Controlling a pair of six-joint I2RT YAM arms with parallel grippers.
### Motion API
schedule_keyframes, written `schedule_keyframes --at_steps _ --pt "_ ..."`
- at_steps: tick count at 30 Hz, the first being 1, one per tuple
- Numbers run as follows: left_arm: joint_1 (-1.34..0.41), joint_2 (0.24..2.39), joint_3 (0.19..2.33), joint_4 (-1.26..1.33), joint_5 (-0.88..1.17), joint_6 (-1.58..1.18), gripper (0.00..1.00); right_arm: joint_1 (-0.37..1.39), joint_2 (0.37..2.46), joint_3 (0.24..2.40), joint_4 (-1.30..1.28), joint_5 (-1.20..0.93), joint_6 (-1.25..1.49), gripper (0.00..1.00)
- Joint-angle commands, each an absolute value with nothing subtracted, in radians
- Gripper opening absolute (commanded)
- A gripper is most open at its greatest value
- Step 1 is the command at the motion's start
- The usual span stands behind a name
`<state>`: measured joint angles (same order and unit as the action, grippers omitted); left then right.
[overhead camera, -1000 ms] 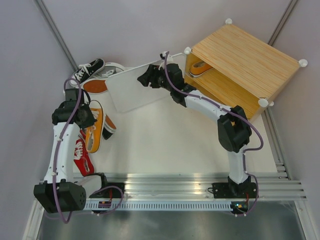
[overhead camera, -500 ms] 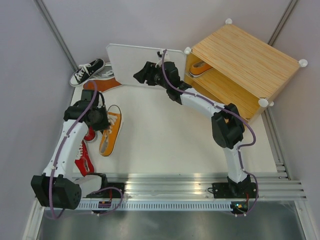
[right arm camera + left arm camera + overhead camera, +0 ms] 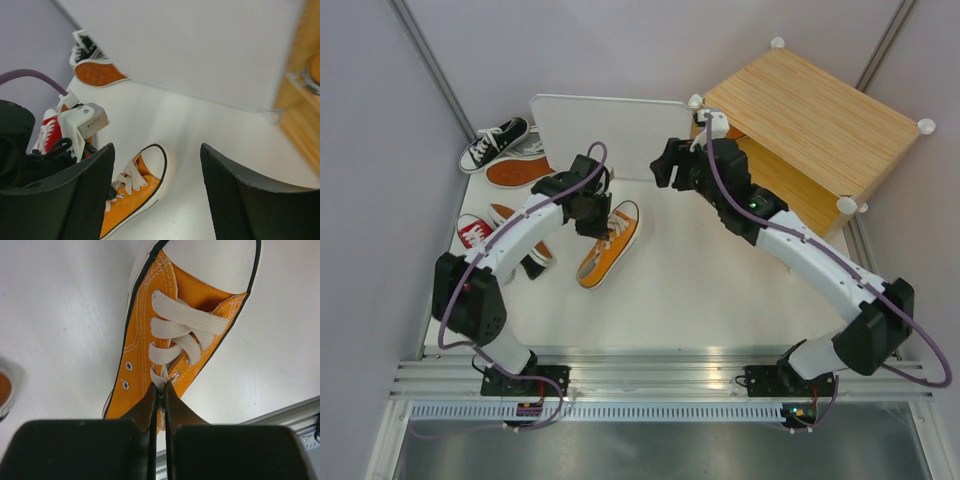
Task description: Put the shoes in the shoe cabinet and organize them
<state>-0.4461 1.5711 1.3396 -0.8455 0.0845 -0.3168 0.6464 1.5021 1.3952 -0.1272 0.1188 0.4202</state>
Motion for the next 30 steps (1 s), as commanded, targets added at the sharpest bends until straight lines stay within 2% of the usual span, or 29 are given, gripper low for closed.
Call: schedule_keyframes --at_steps 1,7,10,13,14,16,17,20,23,30 --pt "-0.518 1.713 1.503 -0.719 0.133 -0.310 0.02 0.632 1.360 1.287 -0.271 0.385 0.353 0.74" --pt "-0.583 1.942 1.680 -0.661 0.190 -0.281 0.03 0.620 1.168 1.108 -0.359 0.492 0.339 0.75" --pt "-0.603 2.020 1.741 -0.650 0.232 -0.272 0.10 0.617 1.094 1.037 -0.394 0.496 0.353 0.75" --pt "-0.607 2.036 1.763 -0.649 0.236 -0.275 0.22 0.617 1.046 0.985 -0.416 0.431 0.356 0.75" --pt "-0.607 2.031 1.763 -0.649 0.229 -0.275 0.36 0.617 1.036 0.974 -0.410 0.404 0.339 0.75" --pt "-0.607 2.011 1.753 -0.649 0.207 -0.265 0.56 0.618 1.035 0.962 -0.413 0.341 0.319 0.75" --pt "-0.607 1.984 1.747 -0.650 0.196 -0.262 0.75 0.618 1.038 0.962 -0.416 0.297 0.311 0.75" --pt "-0.606 1.910 1.708 -0.649 0.144 -0.259 0.95 0.620 1.054 0.963 -0.419 0.218 0.279 0.74" --pt "-0.601 1.841 1.657 -0.643 0.083 -0.270 1.00 0.624 1.084 0.979 -0.413 0.175 0.268 0.74" --pt "-0.471 1.623 1.490 -0.574 0.055 -0.333 1.00 0.690 1.221 1.018 -0.339 0.106 0.291 0.73"
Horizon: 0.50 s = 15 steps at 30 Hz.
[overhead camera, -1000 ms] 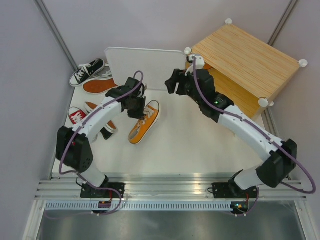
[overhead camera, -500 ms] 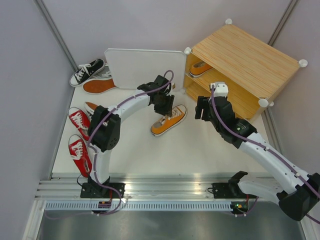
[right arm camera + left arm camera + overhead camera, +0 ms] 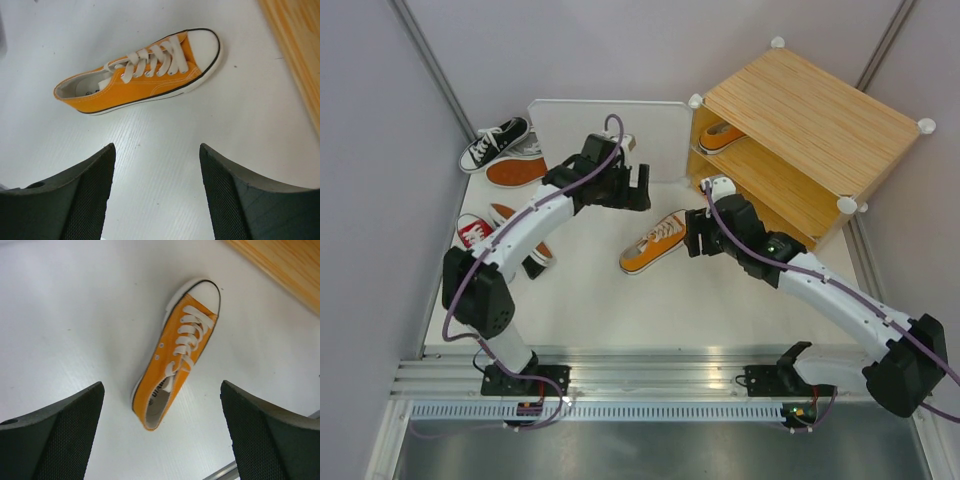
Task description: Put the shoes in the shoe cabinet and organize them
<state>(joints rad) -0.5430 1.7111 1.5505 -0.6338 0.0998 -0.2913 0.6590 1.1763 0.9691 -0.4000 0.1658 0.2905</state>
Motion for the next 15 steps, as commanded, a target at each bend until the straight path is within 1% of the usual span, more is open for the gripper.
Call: schedule_keyframes --at_steps 1,8,13,15 --pt "-0.453 1.579 1.471 -0.568 0.052 -0.333 1.00 0.702 1.236 1.025 -0.328 0.103 0.301 0.72" --pt "-0.246 1.396 1.226 -0.488 0.054 -0.350 1.00 0.813 1.472 1.115 -0.266 0.109 0.337 0.71" --pt "-0.204 1.335 1.134 -0.453 0.045 -0.339 1.00 0.882 1.613 1.215 -0.268 0.112 0.357 0.69" --pt "-0.201 1.330 1.112 -0.445 0.029 -0.333 1.00 0.899 1.653 1.264 -0.275 0.120 0.364 0.66"
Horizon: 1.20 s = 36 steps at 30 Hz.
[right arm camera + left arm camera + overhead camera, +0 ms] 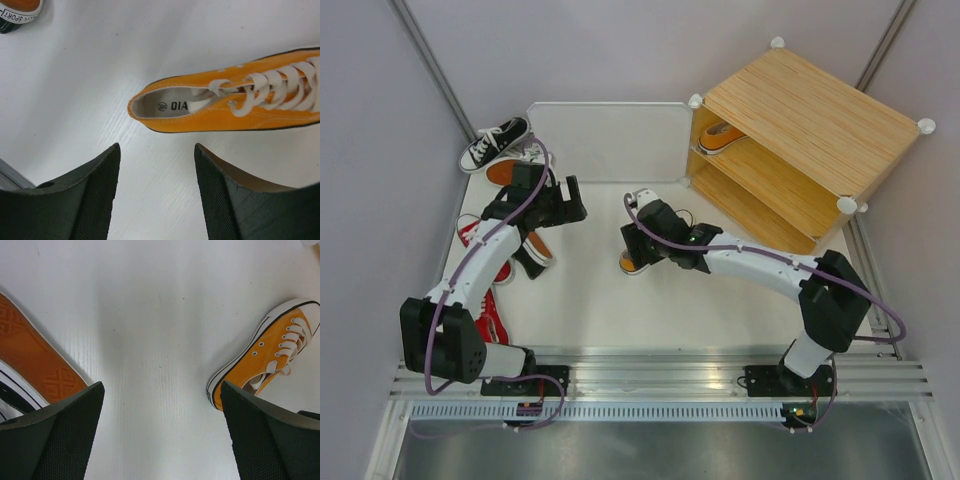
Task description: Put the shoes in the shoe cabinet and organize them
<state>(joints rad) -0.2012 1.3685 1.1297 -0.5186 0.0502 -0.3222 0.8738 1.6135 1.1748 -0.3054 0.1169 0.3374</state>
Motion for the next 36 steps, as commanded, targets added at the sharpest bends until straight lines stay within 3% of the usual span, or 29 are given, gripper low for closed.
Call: schedule_keyframes --at_steps 1,9,23,28,36 --pt "-0.201 1.330 1.108 -0.442 0.017 -0.331 1.00 0.914 1.692 1.281 -0.278 0.121 0.365 0.65" --pt "-0.196 1.332 1.098 -0.440 0.011 -0.330 1.00 0.965 1.851 1.413 -0.344 0.172 0.364 0.57" --pt "-0.195 1.344 1.100 -0.440 0.040 -0.345 1.00 0.985 2.011 1.471 -0.363 0.235 0.318 0.53" --pt "-0.195 1.344 1.097 -0.439 0.041 -0.348 1.00 0.992 2.016 1.485 -0.416 0.282 0.293 0.44" --pt "-0.193 1.344 1.098 -0.440 0.049 -0.353 1.00 0.994 1.911 1.447 -0.468 0.305 0.193 0.13"
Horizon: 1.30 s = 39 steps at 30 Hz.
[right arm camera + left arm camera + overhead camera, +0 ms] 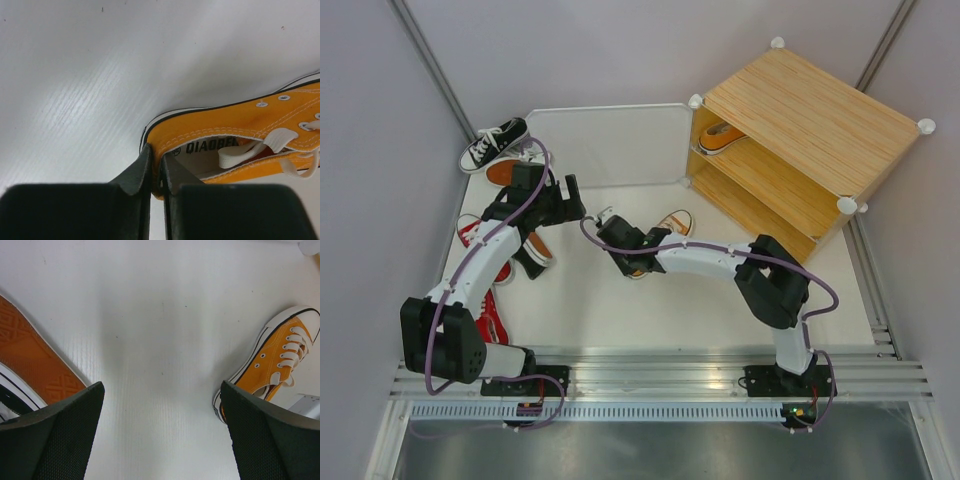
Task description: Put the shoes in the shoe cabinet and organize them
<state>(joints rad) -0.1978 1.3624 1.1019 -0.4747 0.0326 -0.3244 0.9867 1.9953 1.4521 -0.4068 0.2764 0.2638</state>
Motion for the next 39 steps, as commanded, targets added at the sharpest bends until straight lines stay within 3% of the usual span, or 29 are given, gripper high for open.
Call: schedule_keyframes --at_steps 1,4,22,39 --pt "-0.193 1.345 1.098 -0.440 0.052 -0.353 1.00 0.993 1.899 1.450 -0.489 0.299 0.177 0.09" --pt "-0.192 1.350 1.100 -0.442 0.060 -0.357 0.99 0.991 1.852 1.471 -0.532 0.281 0.108 0.01" --pt "-0.189 1.350 1.100 -0.445 0.075 -0.364 0.99 0.827 1.776 1.905 -0.893 0.258 -0.179 0.01" --pt "-0.187 1.344 1.103 -0.451 0.091 -0.368 0.99 0.549 1.830 1.988 -0.957 0.130 -0.311 0.01"
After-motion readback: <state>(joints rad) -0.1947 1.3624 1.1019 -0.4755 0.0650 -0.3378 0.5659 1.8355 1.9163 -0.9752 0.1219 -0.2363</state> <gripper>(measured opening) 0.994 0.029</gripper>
